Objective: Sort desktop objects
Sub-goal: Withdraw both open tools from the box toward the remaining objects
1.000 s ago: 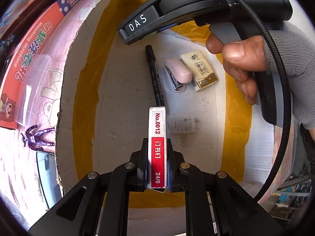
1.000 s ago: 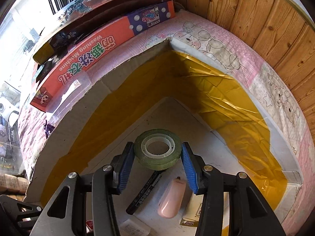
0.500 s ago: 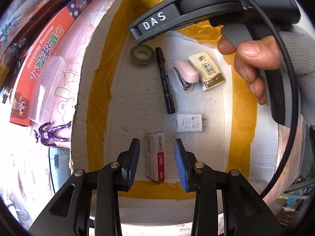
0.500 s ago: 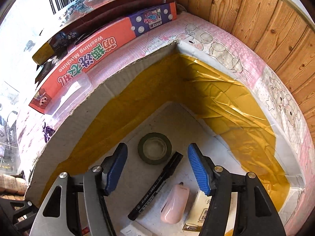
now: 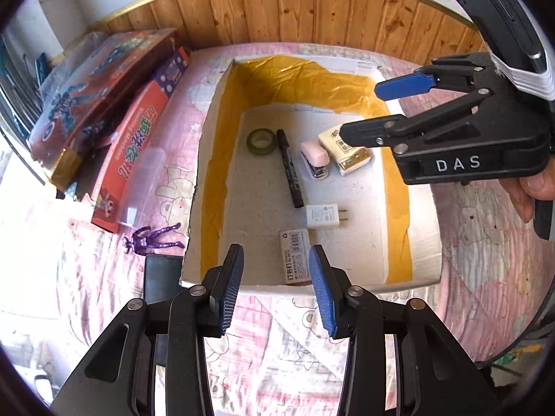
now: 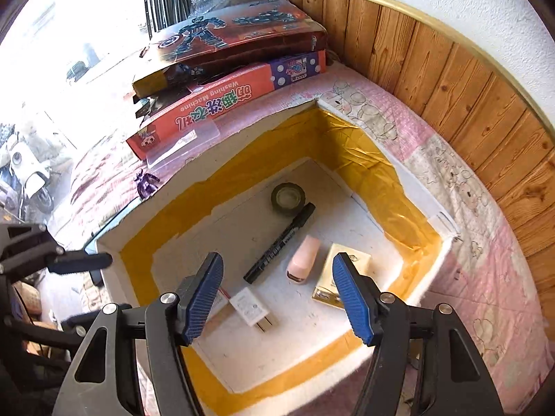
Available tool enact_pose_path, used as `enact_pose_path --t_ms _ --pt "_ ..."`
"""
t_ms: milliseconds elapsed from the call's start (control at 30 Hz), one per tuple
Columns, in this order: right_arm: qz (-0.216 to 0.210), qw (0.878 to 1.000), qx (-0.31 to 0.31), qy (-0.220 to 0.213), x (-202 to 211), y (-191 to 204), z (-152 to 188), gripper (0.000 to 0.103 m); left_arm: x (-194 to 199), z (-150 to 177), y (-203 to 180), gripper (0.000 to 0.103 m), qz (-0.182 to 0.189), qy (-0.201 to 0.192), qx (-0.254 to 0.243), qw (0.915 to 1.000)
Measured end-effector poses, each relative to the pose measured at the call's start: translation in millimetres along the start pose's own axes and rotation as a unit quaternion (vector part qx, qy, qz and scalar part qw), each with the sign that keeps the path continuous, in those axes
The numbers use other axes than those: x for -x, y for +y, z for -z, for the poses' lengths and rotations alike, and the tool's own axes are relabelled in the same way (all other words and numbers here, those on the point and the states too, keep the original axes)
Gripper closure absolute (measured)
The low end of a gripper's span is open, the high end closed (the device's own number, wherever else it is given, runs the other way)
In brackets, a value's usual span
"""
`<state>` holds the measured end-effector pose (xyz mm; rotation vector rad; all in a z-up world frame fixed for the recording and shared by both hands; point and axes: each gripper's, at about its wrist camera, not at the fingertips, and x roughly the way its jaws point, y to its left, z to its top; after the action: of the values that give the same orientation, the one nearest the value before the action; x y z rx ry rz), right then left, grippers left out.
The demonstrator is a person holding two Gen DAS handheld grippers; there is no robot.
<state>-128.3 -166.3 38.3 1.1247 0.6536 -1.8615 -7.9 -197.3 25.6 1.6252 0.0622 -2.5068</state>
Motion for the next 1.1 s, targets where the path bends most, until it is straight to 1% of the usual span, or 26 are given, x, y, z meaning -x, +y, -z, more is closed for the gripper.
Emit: enact_pose_path --t_ms 133,200,267,367,500,667,767,867,933,1033,1100 --pt "0.018 0.999 0.006 -0.026 33.2 -1.3 27.4 0.035 18.6 8.4 -16.1 0.062 -0.002 -0.02 -0.012 0.9997" --pt "0.028 0.999 0.004 -0.046 50.5 -2.4 42.0 0.034 27.0 12.1 -26.1 0.062 -0.004 -0.038 -0.017 0.9991" --pt "0.034 0.997 -0.006 -0.072 66.9 -6.0 57.1 0.031 35.3 16.1 -33.2 0.062 -0.003 -0.053 -0.021 0.9984" --pt "0.03 0.993 -0.033 -0.109 85.1 -11.6 81.7 0.03 43.7 22.0 -47.9 0.062 -0.001 -0.068 -0.028 0.9973" --pt "0.029 0.985 -0.072 -0.153 101.8 -18.0 114.5 0.03 52.0 27.8 -71.5 0.061 0.003 -0.086 -0.045 0.9953" --pt "0.022 0.972 -0.114 -0.205 120.7 -26.6 156.0 0.03 57.1 34.1 -101.3 0.061 0.029 -0.102 -0.058 0.9927" --pt "0.02 0.963 -0.144 -0.226 127.4 -36.9 180.2 0.03 54.9 35.5 -120.1 0.061 0.045 -0.105 -0.064 0.9913" --pt "0.025 0.954 -0.179 -0.238 131.3 -51.2 205.3 0.03 48.7 32.8 -138.6 0.061 0.066 -0.1 -0.068 0.9905" --pt "0.035 0.949 -0.201 -0.24 131.5 -61.9 222.0 0.03 42.5 29.6 -150.6 0.061 0.077 -0.097 -0.072 0.9897" --pt "0.048 0.945 -0.229 -0.23 124.4 -81.2 242.7 0.03 28.9 22.4 -168.2 0.061 0.096 -0.087 -0.074 0.9889" --pt "0.058 0.944 -0.244 -0.215 115.3 -96.3 252.6 0.03 17.7 15.8 -179.4 0.061 0.105 -0.078 -0.073 0.9887"
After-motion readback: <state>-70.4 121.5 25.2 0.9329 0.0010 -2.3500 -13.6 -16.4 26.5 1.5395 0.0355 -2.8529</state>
